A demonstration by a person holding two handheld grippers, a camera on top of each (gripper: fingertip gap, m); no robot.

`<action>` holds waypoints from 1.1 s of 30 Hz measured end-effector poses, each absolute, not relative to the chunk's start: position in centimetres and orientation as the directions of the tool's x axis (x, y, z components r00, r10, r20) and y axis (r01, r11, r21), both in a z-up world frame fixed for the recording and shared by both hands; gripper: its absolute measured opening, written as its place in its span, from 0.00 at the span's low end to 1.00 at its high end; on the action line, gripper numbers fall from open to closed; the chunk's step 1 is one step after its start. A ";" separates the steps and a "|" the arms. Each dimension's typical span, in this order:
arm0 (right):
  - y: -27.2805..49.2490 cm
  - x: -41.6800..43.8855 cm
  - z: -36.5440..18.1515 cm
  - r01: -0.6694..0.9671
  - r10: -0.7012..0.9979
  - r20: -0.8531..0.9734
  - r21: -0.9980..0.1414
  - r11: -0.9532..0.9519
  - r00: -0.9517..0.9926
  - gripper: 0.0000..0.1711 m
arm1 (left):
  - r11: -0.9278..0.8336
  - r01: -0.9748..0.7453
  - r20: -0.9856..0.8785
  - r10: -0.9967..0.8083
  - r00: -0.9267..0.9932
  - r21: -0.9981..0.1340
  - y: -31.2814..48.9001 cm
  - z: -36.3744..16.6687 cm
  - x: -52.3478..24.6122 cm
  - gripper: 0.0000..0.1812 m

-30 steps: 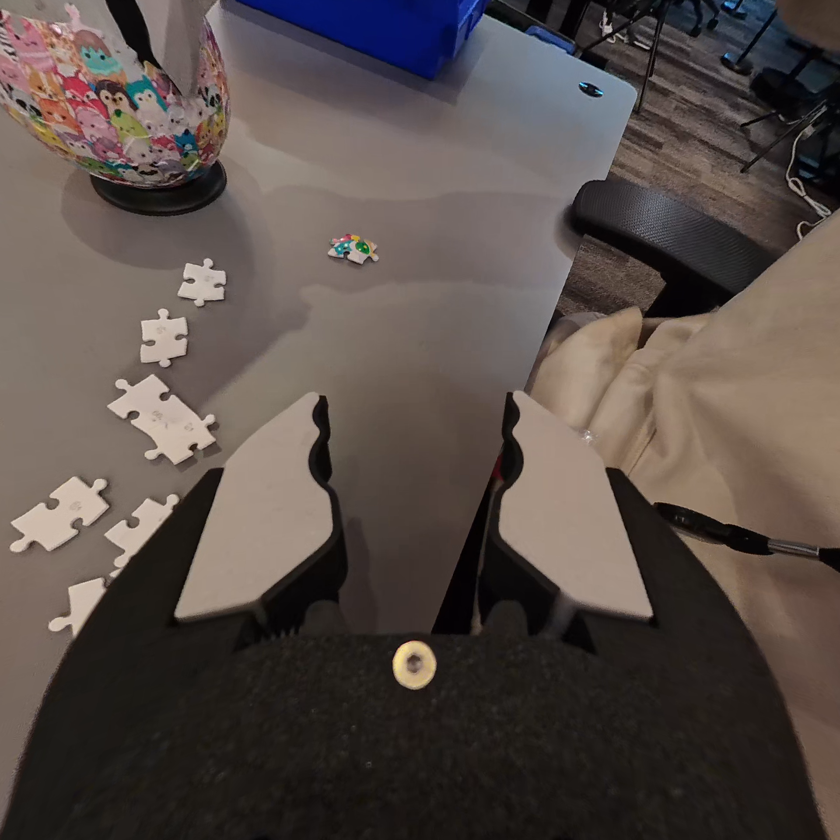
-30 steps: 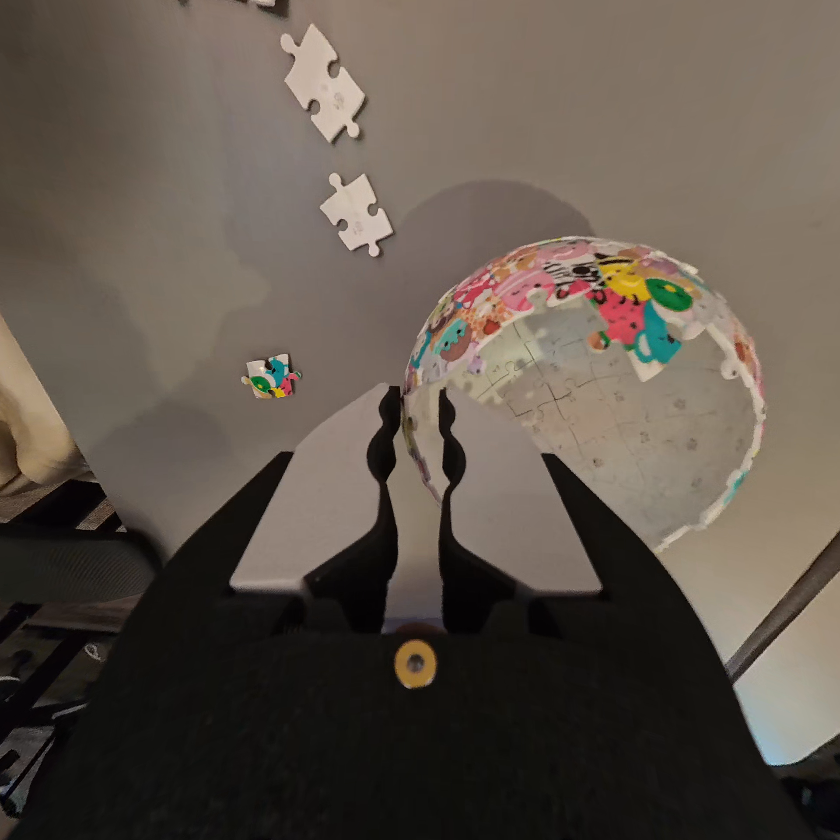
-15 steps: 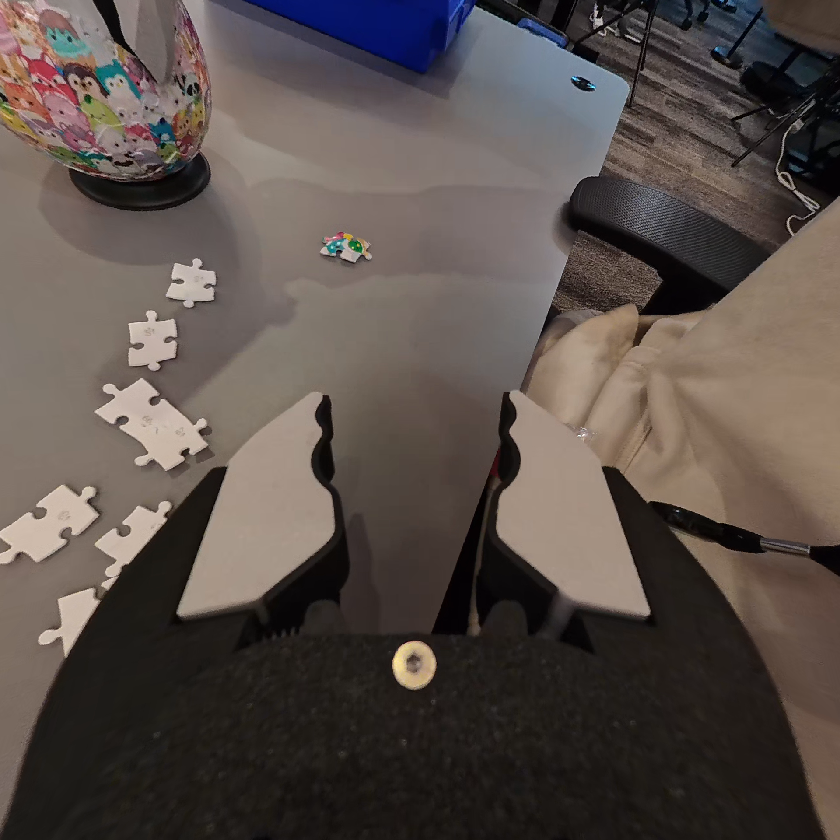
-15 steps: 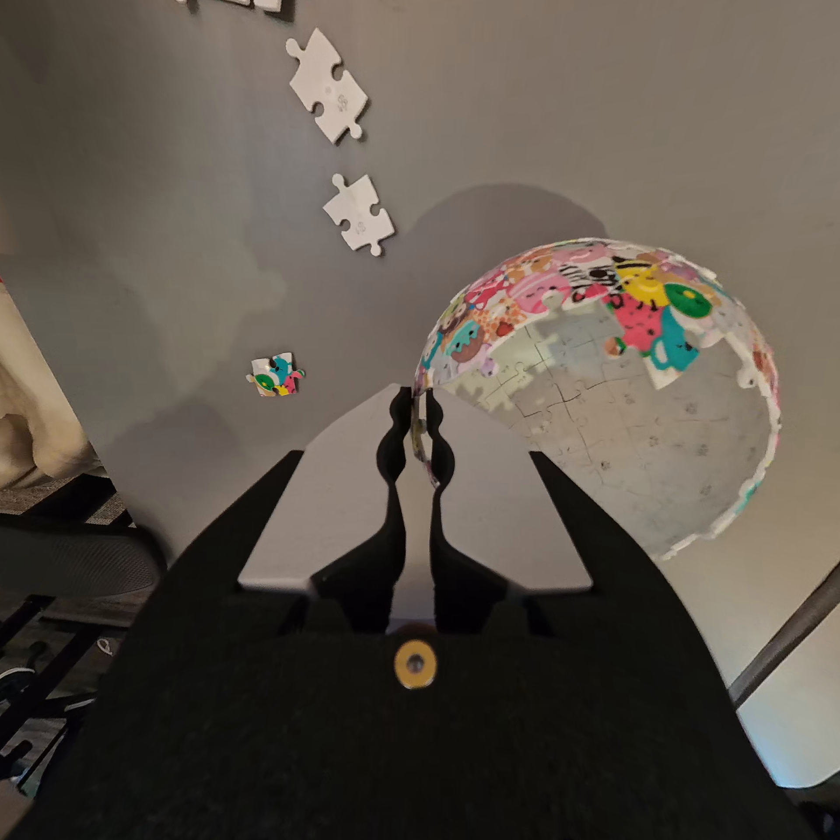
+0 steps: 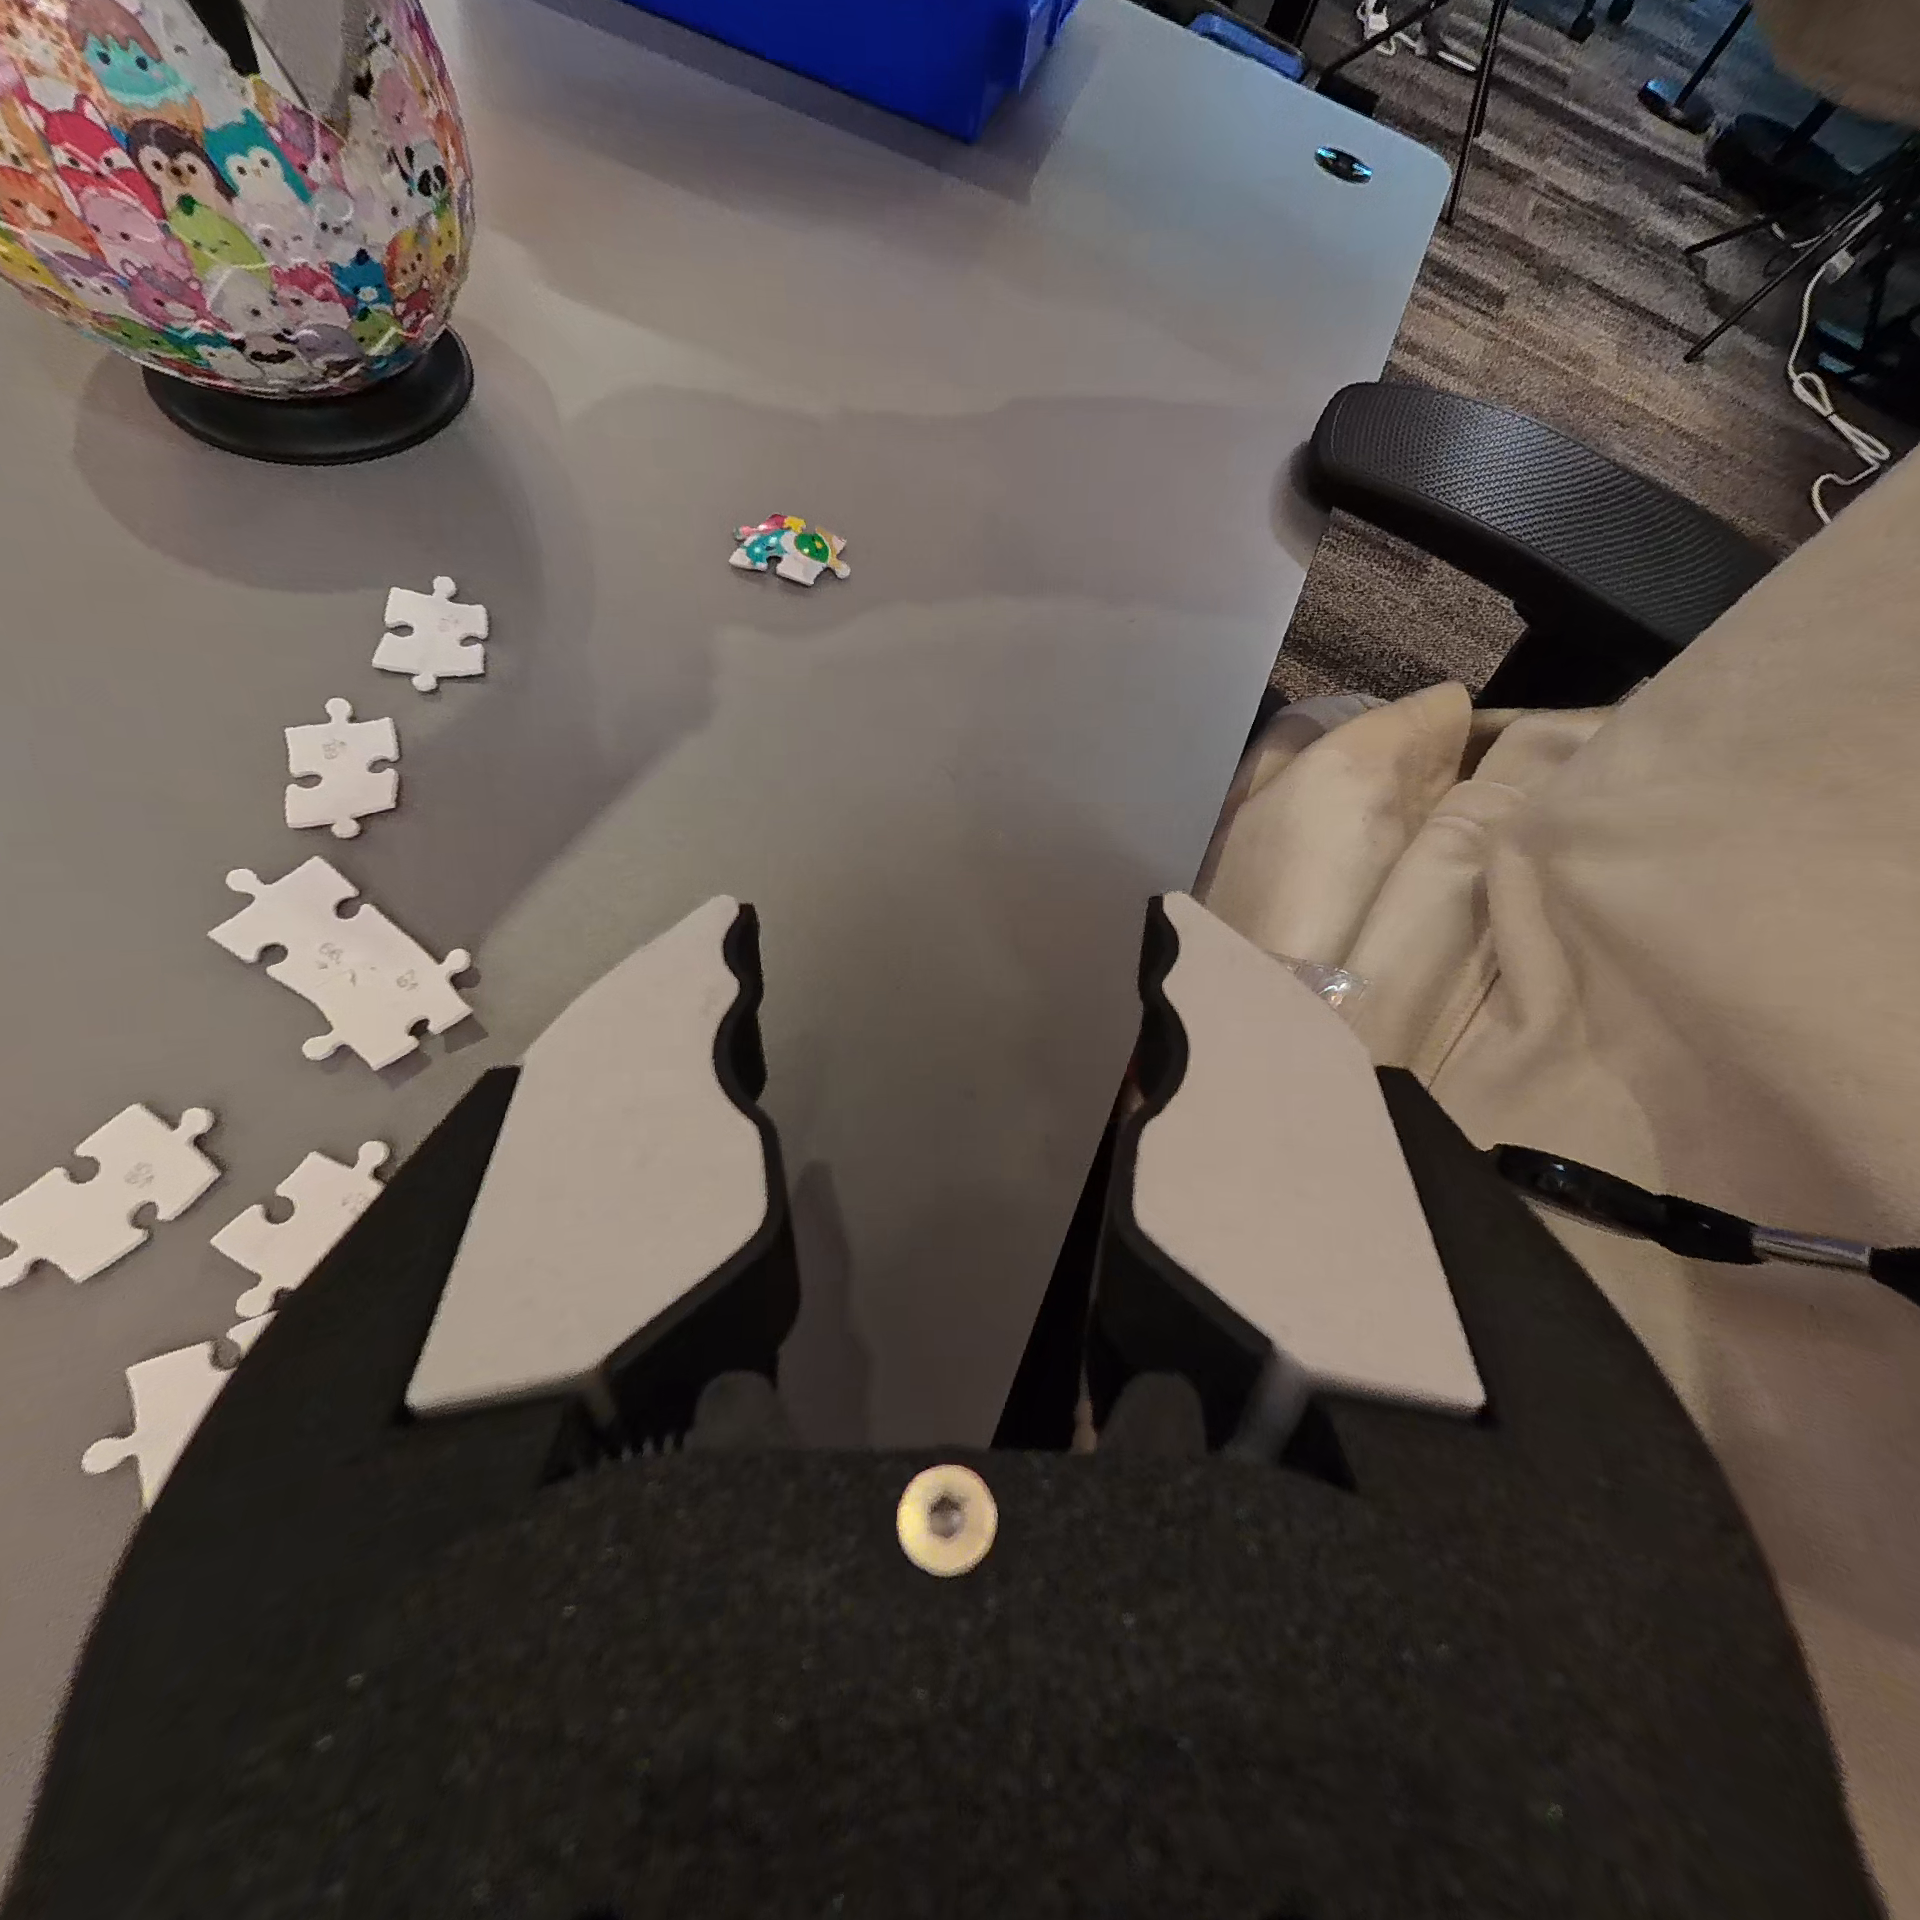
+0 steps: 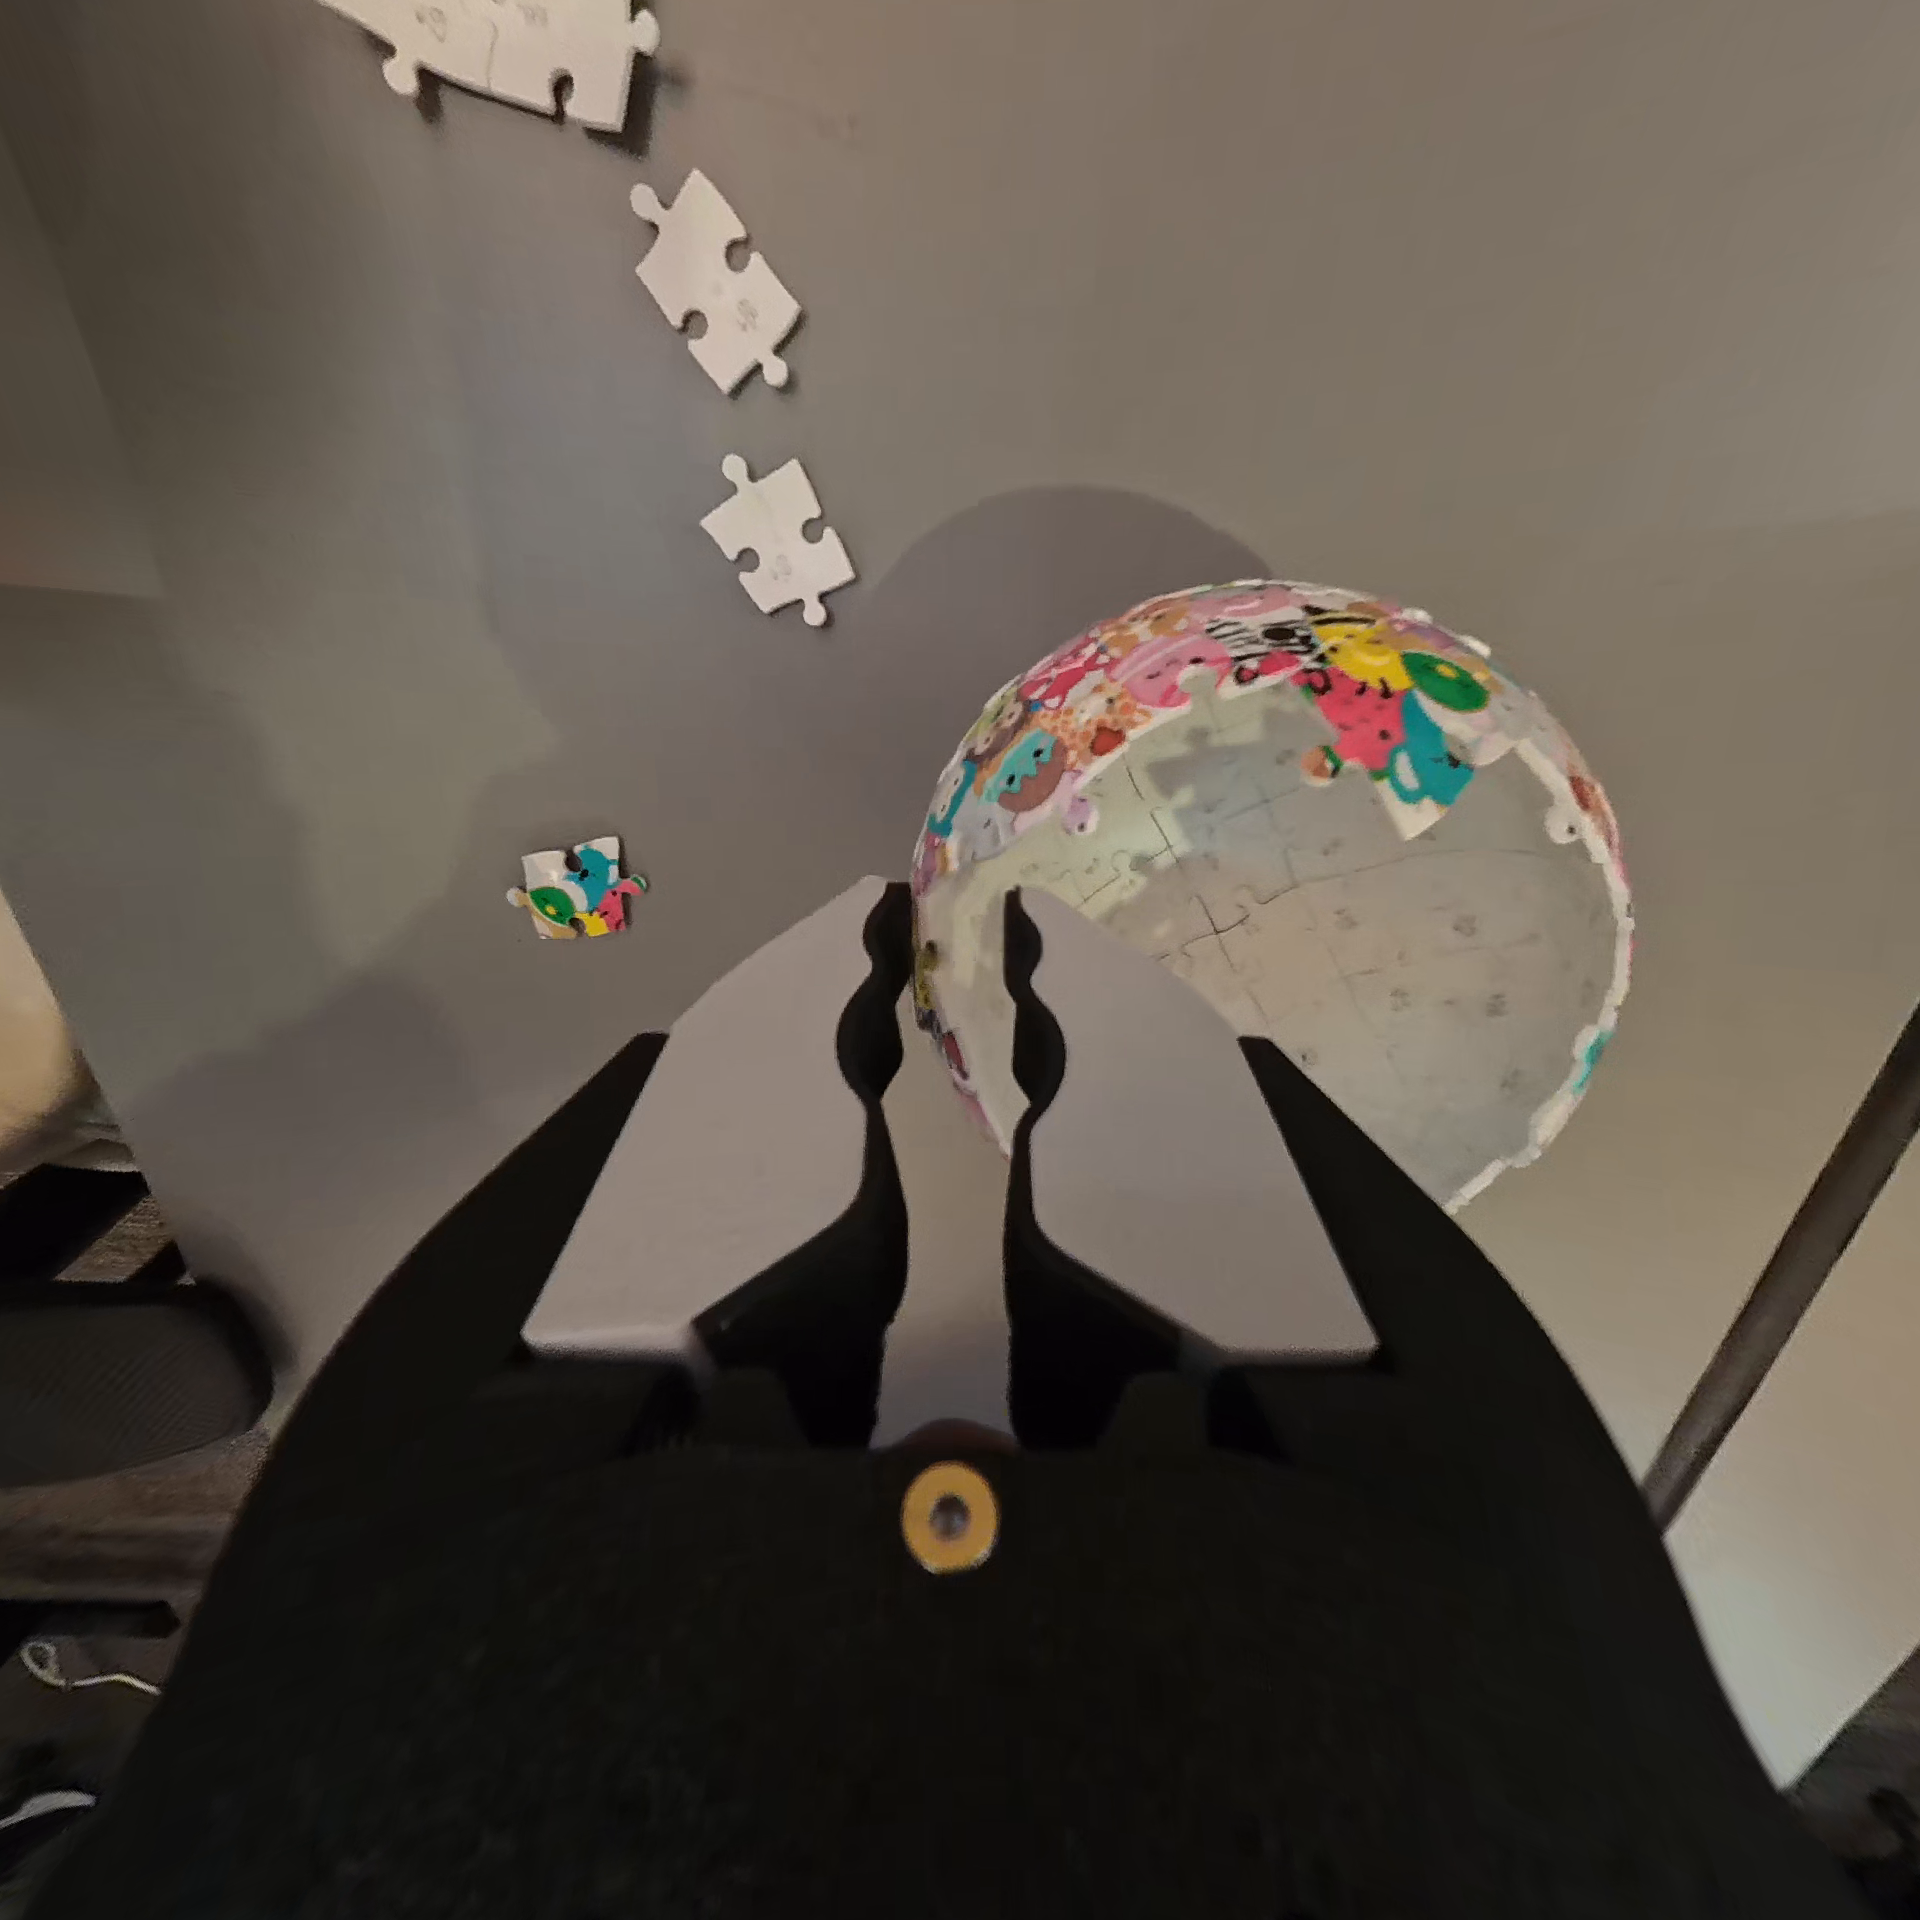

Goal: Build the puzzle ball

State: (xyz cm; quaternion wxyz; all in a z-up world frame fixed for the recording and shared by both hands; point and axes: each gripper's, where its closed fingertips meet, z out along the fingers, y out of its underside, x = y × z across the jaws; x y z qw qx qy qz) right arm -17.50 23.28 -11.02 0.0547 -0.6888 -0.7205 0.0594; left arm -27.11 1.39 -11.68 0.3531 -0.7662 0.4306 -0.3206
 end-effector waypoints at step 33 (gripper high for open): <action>23.6 -17.0 -11.2 0.985 0.995 -0.019 -0.146 0.090 -0.093 0.12 | -0.384 -0.443 0.189 -0.887 0.422 -0.810 1.3 -11.9 -27.0 0.37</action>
